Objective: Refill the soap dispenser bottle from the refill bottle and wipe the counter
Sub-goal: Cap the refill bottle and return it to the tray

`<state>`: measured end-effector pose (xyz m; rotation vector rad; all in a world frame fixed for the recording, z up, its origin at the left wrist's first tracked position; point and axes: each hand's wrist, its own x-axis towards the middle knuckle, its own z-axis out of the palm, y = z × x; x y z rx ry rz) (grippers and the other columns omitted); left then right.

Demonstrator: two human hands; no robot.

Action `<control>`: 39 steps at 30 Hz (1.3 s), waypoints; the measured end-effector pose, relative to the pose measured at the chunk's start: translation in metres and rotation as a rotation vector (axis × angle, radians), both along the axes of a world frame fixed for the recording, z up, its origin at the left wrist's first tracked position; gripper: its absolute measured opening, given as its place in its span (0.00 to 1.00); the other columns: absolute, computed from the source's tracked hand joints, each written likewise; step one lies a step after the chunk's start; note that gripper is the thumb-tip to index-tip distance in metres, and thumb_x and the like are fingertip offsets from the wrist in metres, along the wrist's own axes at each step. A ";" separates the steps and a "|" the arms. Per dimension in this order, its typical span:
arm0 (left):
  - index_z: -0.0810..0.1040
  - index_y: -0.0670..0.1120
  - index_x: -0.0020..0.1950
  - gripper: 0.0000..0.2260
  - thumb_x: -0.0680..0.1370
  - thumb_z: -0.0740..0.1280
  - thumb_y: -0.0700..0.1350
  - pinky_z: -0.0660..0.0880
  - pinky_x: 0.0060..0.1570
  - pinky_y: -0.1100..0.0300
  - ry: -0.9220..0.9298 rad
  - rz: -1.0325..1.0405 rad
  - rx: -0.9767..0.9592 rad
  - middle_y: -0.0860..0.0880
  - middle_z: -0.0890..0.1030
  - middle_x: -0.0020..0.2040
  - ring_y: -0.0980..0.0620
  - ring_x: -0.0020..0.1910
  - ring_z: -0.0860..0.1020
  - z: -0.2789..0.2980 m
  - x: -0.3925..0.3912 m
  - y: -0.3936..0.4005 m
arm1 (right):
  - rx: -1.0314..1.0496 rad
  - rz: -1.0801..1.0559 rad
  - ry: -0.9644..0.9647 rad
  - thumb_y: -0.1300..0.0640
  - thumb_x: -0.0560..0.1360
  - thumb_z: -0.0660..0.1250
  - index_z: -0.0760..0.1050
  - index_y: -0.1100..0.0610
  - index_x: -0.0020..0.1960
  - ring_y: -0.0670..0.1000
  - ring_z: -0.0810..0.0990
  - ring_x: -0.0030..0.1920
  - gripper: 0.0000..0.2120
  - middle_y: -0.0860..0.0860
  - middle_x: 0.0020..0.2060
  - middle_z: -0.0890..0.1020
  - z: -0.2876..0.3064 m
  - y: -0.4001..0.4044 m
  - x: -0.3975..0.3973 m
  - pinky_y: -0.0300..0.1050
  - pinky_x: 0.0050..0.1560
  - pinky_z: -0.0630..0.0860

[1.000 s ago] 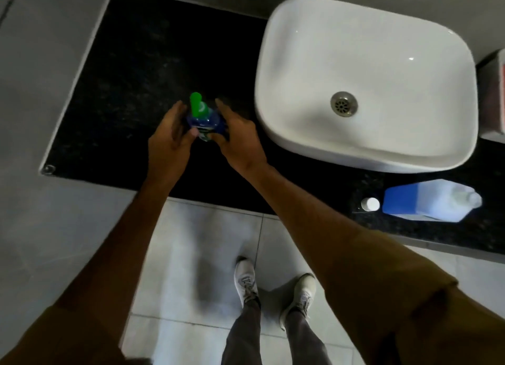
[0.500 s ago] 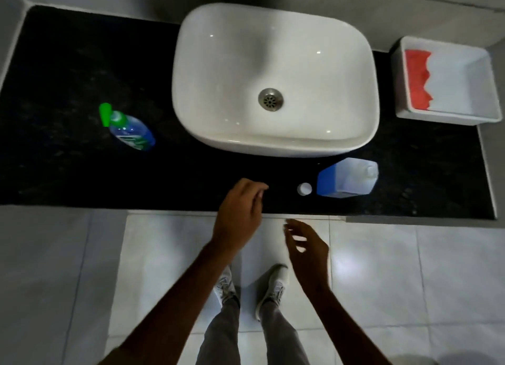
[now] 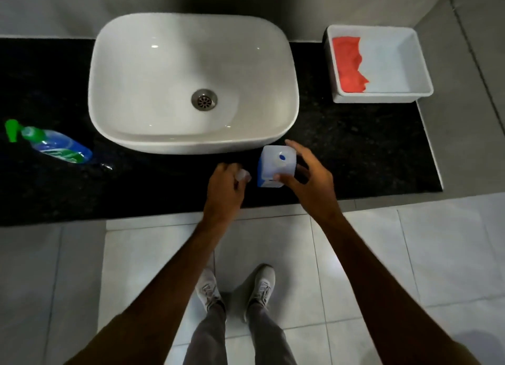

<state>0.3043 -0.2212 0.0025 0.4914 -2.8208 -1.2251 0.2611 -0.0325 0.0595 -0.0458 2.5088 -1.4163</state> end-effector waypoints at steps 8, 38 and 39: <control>0.83 0.44 0.59 0.14 0.77 0.76 0.48 0.74 0.52 0.75 0.301 -0.150 0.077 0.46 0.84 0.55 0.56 0.50 0.80 0.092 -0.028 0.024 | 0.006 0.143 -0.052 0.58 0.76 0.76 0.70 0.52 0.77 0.51 0.78 0.70 0.31 0.51 0.70 0.79 0.005 0.014 -0.013 0.47 0.71 0.75; 0.78 0.48 0.65 0.24 0.72 0.79 0.53 0.76 0.63 0.53 0.057 -0.098 -0.104 0.47 0.77 0.62 0.49 0.62 0.74 0.109 -0.025 0.062 | -0.111 0.132 -0.031 0.48 0.76 0.74 0.72 0.50 0.75 0.37 0.78 0.64 0.29 0.48 0.68 0.81 -0.013 0.017 -0.014 0.32 0.67 0.74; 0.79 0.48 0.63 0.20 0.73 0.78 0.51 0.76 0.62 0.50 0.062 -0.075 -0.136 0.47 0.77 0.60 0.47 0.61 0.75 0.109 -0.026 0.062 | -0.126 0.135 -0.058 0.48 0.76 0.75 0.72 0.50 0.75 0.42 0.79 0.67 0.30 0.49 0.69 0.80 -0.013 0.015 -0.015 0.40 0.69 0.76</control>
